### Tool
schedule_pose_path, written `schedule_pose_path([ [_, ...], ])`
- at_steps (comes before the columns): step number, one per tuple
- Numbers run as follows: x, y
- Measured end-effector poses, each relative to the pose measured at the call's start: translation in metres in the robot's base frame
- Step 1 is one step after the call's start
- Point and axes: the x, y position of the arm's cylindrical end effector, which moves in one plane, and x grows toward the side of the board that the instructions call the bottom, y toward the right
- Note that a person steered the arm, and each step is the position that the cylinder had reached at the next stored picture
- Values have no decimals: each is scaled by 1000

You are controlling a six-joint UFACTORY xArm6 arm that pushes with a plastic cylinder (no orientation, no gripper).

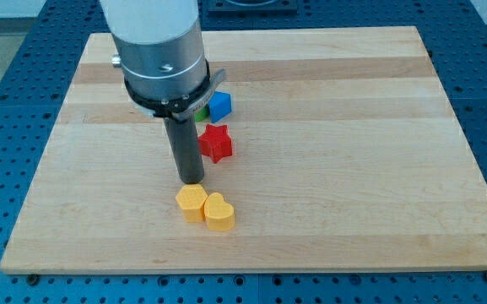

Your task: Push the red star close to the triangle

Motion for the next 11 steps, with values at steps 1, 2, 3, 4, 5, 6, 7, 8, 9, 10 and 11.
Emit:
schedule_pose_path([
  [1, -19, 3],
  [2, -49, 4],
  [3, -50, 6],
  [4, -40, 5],
  [5, -51, 14],
  [6, -62, 27],
  [7, -63, 36],
  [8, -38, 36],
  [9, -28, 54],
  [10, -48, 76],
  [11, -63, 66],
])
